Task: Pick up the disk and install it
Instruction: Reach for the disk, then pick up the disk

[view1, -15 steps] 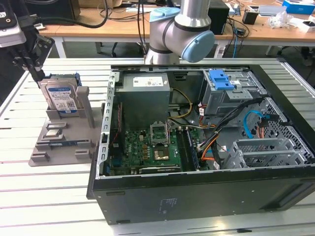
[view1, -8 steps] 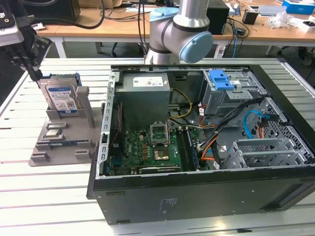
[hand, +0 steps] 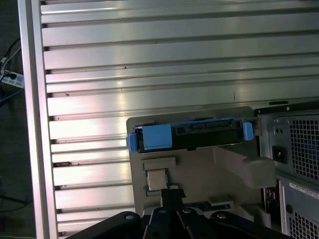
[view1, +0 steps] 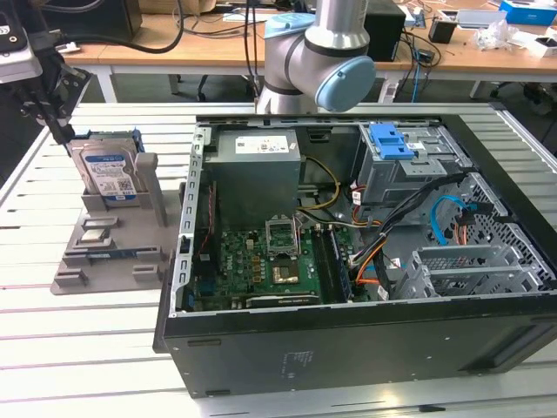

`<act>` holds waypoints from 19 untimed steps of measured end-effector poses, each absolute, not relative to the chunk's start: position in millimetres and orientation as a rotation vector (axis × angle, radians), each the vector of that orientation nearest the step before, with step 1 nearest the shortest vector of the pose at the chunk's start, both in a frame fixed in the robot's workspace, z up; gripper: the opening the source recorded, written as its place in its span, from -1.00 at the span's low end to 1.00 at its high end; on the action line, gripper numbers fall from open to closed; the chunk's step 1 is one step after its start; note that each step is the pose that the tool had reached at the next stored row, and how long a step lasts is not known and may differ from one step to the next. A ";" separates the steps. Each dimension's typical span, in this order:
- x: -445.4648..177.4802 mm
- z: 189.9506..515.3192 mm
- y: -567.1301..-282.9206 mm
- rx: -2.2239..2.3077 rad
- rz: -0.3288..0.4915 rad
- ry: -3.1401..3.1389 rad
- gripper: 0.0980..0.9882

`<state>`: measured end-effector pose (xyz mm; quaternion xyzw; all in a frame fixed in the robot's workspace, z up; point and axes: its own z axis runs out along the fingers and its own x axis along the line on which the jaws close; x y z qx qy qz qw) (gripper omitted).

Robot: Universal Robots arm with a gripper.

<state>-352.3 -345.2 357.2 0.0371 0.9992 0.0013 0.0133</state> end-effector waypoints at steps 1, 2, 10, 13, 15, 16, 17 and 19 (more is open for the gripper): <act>-352.3 357.2 -345.2 0.115 0.004 3.113 -0.98; -352.3 357.2 -345.2 0.115 0.004 3.113 -0.98; -352.4 357.2 -345.2 0.115 0.004 3.113 -0.98; -352.4 357.2 -345.2 0.097 0.004 3.114 -0.98; -352.5 357.2 -345.2 0.060 0.005 3.115 -0.98; -352.5 357.2 -345.1 0.033 0.005 3.115 -0.98; -352.4 357.2 -345.1 0.000 0.006 3.115 -0.98; -352.4 357.2 -345.1 -0.068 0.006 3.114 -0.98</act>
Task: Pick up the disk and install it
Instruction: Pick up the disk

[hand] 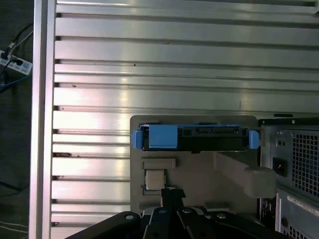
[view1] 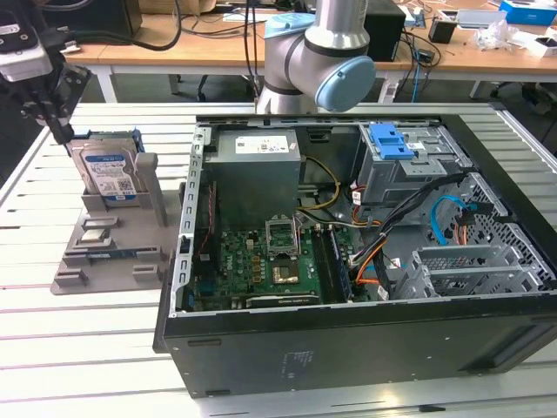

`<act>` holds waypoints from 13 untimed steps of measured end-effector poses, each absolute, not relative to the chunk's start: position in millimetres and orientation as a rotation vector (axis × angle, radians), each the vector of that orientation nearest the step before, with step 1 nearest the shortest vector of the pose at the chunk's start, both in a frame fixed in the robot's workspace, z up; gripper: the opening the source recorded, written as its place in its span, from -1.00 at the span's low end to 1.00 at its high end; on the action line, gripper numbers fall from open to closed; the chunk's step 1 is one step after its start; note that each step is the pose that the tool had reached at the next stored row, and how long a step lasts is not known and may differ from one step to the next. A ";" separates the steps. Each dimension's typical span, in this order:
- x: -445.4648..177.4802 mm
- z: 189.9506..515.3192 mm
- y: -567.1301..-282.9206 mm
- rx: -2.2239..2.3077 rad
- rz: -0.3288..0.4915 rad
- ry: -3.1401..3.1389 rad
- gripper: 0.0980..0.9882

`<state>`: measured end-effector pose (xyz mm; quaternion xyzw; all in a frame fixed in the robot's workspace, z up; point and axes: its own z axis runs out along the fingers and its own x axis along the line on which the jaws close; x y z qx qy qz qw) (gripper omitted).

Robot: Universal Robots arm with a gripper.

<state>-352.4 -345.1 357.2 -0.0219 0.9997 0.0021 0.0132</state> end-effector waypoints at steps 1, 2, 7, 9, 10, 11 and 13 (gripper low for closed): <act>-352.4 357.2 -345.0 -0.126 0.007 3.113 -0.98; -352.4 357.2 -345.0 -0.166 0.008 3.111 -0.98; -352.4 357.2 -345.0 -0.384 0.011 3.092 -0.98; -352.4 357.2 -345.0 -0.437 0.011 3.085 -0.98; -352.4 357.2 -345.0 -0.457 0.012 3.082 -0.98; -352.4 357.2 -345.0 -0.495 0.012 3.076 -0.98; -352.4 357.2 -345.0 -0.581 0.013 3.062 -0.98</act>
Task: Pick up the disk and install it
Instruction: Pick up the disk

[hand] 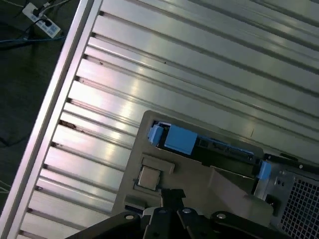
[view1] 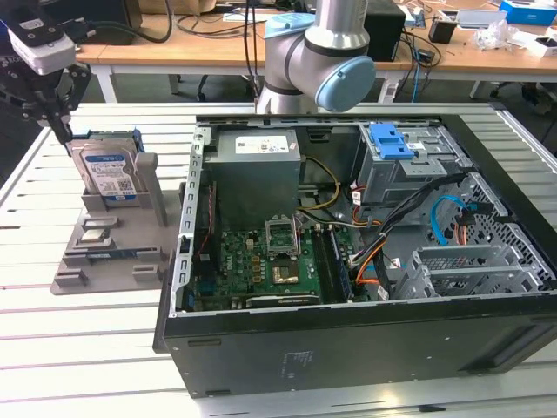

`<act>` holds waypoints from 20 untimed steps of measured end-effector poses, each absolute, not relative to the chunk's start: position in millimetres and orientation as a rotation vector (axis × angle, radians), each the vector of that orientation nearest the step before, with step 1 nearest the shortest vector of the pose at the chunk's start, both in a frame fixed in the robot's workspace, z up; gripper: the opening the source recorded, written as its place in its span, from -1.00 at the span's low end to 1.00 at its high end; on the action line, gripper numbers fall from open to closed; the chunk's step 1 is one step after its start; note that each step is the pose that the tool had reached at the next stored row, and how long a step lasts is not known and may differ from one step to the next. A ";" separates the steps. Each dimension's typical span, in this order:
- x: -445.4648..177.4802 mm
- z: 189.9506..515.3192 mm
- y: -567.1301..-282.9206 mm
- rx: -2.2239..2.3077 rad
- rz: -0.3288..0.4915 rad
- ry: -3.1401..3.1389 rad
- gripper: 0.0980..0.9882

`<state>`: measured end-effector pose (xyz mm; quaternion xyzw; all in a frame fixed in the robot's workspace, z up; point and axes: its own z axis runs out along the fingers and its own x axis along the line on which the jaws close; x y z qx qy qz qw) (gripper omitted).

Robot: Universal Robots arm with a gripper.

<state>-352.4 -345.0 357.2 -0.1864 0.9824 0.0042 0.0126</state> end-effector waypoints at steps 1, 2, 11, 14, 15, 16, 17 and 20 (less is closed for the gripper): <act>-352.4 357.2 -345.0 -0.631 0.014 3.052 -0.98; -352.4 357.2 -345.0 -0.656 0.014 3.047 -0.98; -352.5 357.2 -345.0 -0.843 0.016 3.001 -0.98; -352.4 357.2 -345.0 -0.880 0.015 2.991 -0.98; -352.4 357.2 -345.0 -0.896 0.015 2.986 -0.98; -352.5 357.2 -345.0 -0.904 0.016 2.984 -0.98; -352.4 357.2 -345.0 -0.917 0.016 2.980 -0.98; -352.4 357.2 -345.0 -0.966 0.016 2.965 -0.98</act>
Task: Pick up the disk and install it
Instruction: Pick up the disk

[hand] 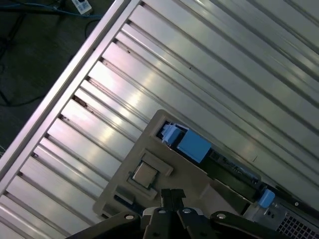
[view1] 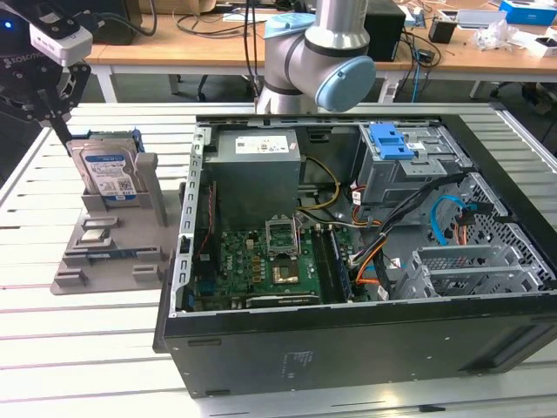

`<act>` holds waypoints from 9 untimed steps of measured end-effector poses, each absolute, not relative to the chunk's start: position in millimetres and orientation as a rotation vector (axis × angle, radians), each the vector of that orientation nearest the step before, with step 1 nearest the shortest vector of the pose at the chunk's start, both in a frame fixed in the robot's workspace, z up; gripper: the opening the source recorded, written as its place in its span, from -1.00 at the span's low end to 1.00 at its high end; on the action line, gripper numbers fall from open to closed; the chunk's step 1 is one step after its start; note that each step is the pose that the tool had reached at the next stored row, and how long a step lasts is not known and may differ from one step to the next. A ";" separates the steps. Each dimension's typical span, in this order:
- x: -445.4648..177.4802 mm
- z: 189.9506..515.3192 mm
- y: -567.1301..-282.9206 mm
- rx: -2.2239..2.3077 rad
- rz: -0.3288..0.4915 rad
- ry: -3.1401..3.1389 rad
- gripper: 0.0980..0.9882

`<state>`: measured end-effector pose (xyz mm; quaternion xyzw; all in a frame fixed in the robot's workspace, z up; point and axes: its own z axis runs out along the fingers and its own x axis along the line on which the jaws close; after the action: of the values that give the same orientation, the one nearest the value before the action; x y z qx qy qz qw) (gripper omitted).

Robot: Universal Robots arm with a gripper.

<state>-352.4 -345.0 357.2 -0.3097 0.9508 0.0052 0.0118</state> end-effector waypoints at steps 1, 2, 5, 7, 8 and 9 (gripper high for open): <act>-352.4 357.2 -345.0 -0.984 0.017 2.959 -0.98; -352.4 357.2 -345.0 -0.999 0.017 2.954 -0.98; -352.5 357.2 -344.9 -1.044 0.017 2.938 -0.98; -352.4 357.2 -345.0 -1.073 0.018 2.928 -0.98; -352.4 357.2 -345.0 -1.086 0.018 2.923 -0.98; -352.5 357.2 -344.9 -1.102 0.018 2.917 -0.98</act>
<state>-352.5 -344.9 357.2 -0.3534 0.9354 0.0058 0.0116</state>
